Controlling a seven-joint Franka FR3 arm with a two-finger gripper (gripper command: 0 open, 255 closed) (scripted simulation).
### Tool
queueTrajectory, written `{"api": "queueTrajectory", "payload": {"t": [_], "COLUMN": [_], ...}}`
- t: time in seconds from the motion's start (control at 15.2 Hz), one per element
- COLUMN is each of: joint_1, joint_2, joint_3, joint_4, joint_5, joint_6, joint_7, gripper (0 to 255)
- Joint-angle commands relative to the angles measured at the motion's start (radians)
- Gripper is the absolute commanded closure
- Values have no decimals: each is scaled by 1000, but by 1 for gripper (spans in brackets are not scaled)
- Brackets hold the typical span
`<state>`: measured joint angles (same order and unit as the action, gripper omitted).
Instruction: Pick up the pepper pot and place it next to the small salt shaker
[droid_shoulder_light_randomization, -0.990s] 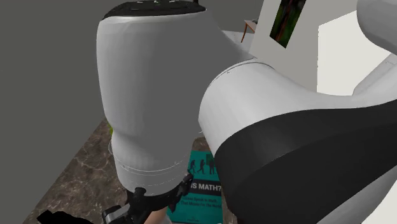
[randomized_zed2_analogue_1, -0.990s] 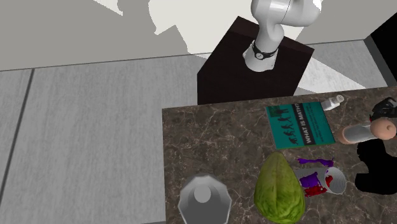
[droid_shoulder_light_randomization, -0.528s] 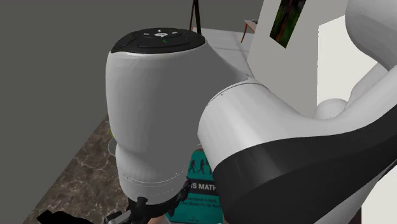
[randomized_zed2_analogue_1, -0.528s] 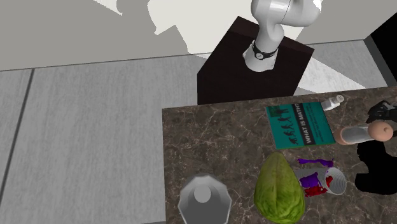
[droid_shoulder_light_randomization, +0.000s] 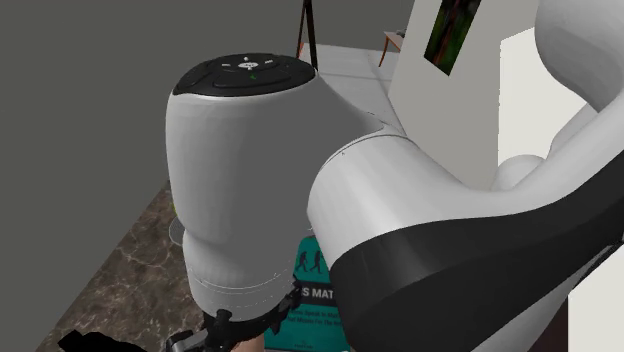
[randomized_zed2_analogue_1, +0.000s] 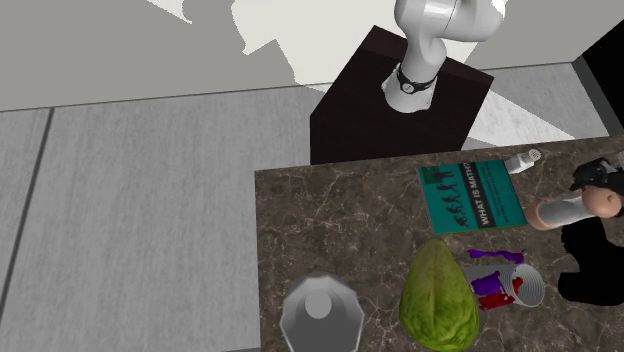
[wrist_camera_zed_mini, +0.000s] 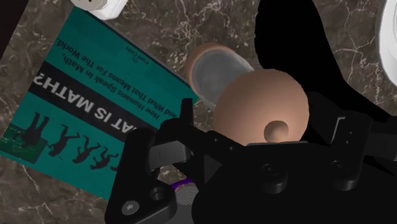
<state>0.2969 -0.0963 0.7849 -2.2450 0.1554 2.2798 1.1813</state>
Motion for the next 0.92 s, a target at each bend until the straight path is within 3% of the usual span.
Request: {"api": "queueTrajectory", "payload": {"t": [0.0, 0.33, 0.86], "joint_1": [0, 5, 6], "joint_2": [1, -95, -95], "joint_3": [0, -34, -35], "joint_4": [-1, 57, 57], "joint_5": [0, 64, 63], "joint_6": [0, -136, -136], "joint_7": [0, -48, -48], "gripper": [0, 0, 0]}}
